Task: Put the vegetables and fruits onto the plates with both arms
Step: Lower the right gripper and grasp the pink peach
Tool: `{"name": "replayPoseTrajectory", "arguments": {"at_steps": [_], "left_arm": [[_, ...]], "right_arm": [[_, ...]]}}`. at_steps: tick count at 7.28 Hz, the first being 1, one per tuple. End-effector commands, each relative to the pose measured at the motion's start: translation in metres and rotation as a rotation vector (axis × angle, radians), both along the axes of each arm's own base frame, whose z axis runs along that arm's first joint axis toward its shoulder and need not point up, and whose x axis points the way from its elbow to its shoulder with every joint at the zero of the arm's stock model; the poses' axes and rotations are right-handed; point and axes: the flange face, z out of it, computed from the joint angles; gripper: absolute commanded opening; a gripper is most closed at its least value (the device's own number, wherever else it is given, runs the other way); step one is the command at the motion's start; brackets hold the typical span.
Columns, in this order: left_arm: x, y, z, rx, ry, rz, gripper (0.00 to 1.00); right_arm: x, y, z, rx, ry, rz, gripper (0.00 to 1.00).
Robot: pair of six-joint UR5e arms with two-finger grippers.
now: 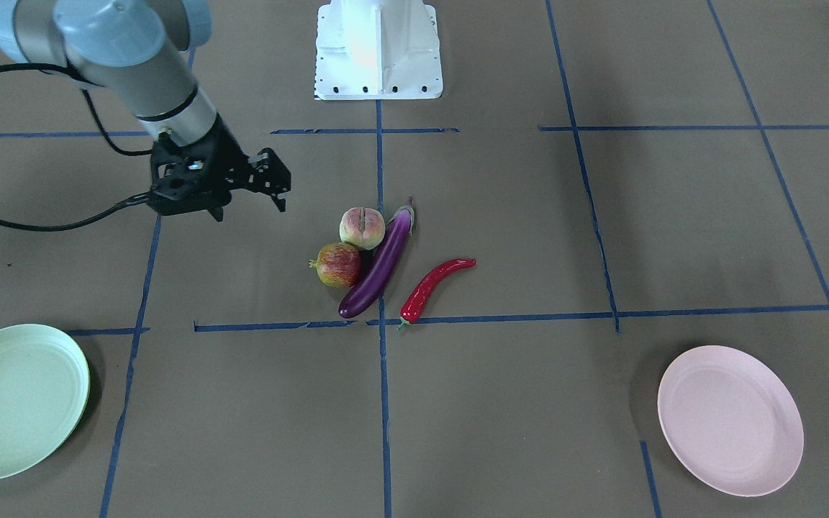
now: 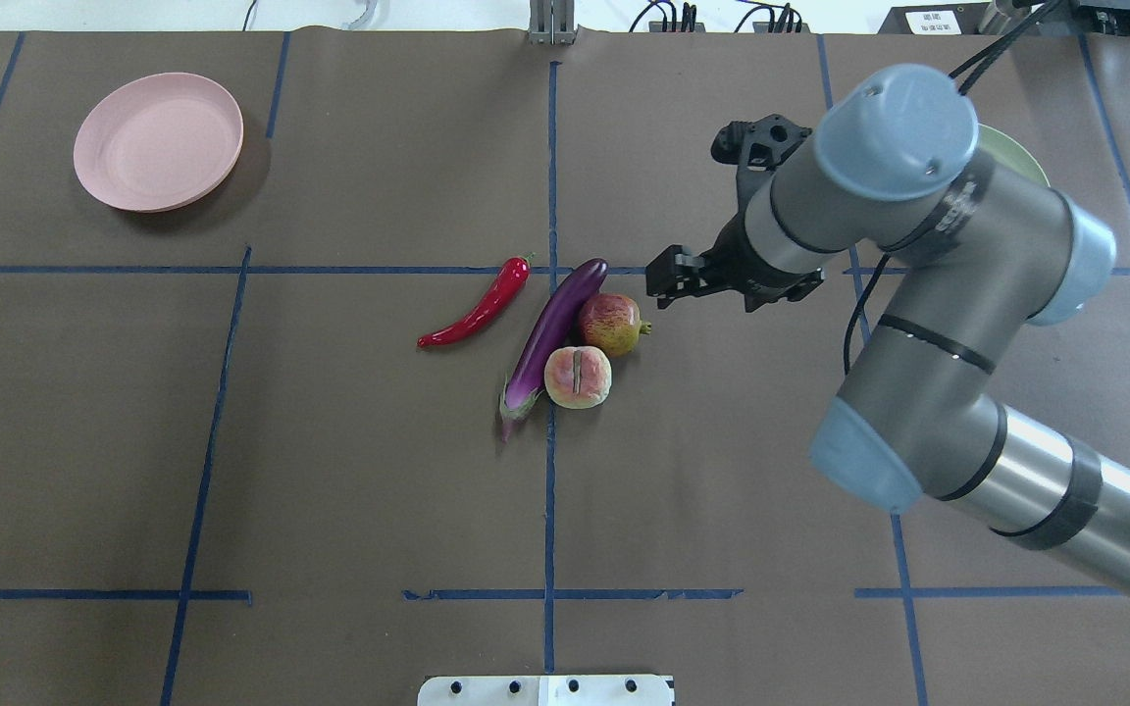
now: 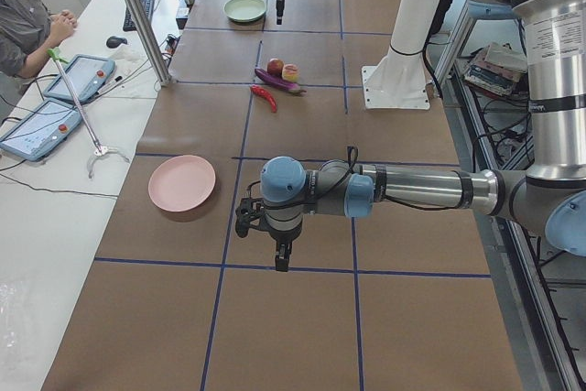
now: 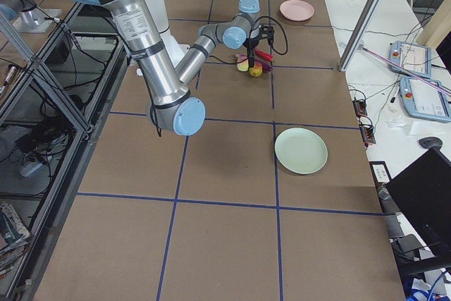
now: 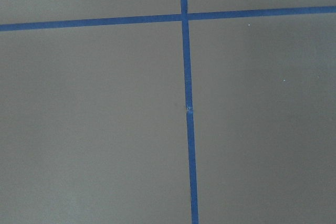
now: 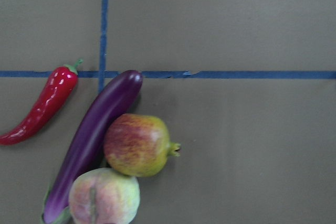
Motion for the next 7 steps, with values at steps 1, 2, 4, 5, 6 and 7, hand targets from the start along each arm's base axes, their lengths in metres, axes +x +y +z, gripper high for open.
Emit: {"name": "replayPoseTrajectory", "arguments": {"at_steps": [1,2,4,5,6,7], "left_arm": [[0.0,0.0,0.0,0.0,0.0,0.0,1.0],[0.0,0.0,0.0,0.0,0.0,0.0,1.0],[0.0,0.0,0.001,-0.002,0.001,0.0,1.0],[0.001,0.001,0.002,-0.005,0.001,0.002,1.0],[0.0,0.0,0.001,-0.003,0.001,0.0,1.0],[0.001,0.0,0.001,-0.003,0.001,0.002,1.0]], "right_arm": [[-0.076,0.045,-0.063,-0.013,0.103,0.054,1.0],[-0.11,0.049,-0.073,-0.027,0.128,0.068,1.0],[-0.142,0.035,-0.066,-0.02,0.192,0.069,1.0],[-0.151,0.029,-0.059,0.012,0.227,0.05,1.0],[-0.161,0.023,-0.057,0.018,0.251,0.042,1.0],[-0.173,0.017,-0.059,0.015,0.27,0.047,1.0]]}}
